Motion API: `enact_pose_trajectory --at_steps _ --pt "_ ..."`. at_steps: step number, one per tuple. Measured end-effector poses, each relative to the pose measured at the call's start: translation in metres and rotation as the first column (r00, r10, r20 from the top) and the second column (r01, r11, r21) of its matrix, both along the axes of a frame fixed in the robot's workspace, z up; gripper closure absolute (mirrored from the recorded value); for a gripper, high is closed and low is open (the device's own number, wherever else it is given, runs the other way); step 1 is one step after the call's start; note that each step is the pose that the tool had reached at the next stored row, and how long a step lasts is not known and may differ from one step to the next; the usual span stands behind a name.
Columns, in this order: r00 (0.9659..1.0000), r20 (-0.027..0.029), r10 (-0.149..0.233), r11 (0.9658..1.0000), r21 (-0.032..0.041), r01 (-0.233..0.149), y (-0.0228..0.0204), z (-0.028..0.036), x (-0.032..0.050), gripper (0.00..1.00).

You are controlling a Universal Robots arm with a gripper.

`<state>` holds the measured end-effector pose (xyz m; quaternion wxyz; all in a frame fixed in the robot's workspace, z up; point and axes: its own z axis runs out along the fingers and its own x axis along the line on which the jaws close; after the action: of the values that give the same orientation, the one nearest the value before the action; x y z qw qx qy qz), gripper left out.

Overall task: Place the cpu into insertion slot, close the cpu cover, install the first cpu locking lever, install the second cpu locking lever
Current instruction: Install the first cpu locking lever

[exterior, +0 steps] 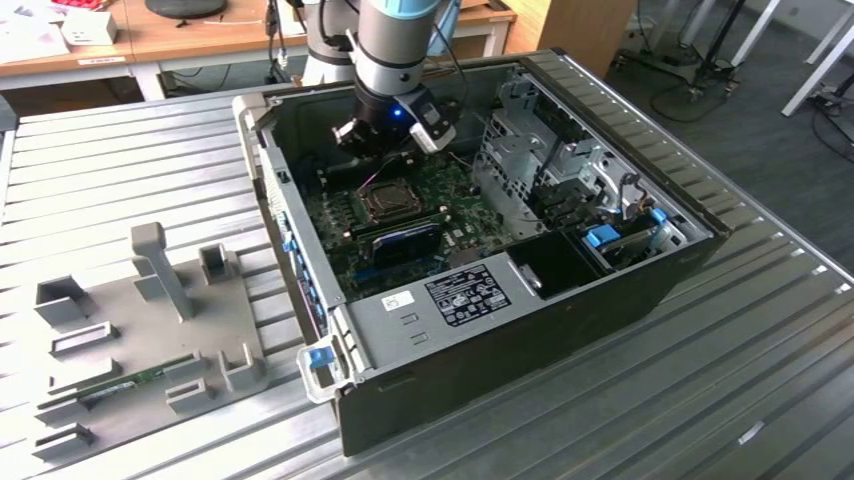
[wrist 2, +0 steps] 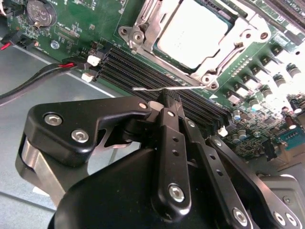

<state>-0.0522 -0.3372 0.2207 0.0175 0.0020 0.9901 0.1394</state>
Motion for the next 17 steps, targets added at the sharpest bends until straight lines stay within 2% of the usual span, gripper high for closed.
enact_pose_trajectory --at_steps 1,2,3,11,14,17 --pt "1.0000 -0.0024 0.000 1.0000 0.0002 0.000 0.0000 0.0000 0.0001 0.90" --pt "0.9999 -0.0132 0.000 1.0000 0.0001 0.000 0.0000 -0.0001 0.0002 0.90" --pt "0.9998 -0.0188 0.000 1.0000 0.0000 0.000 0.0000 0.0000 0.0002 0.90" --pt "0.9998 -0.0207 0.000 1.0000 0.0002 0.000 0.0000 -0.0002 0.0018 0.90" --pt "0.9996 -0.0273 0.000 1.0000 0.0002 0.000 0.0000 -0.0002 0.0042 0.90" --pt "0.9993 -0.0370 0.000 1.0000 0.0001 0.000 0.0000 -0.0005 0.0079 0.90"
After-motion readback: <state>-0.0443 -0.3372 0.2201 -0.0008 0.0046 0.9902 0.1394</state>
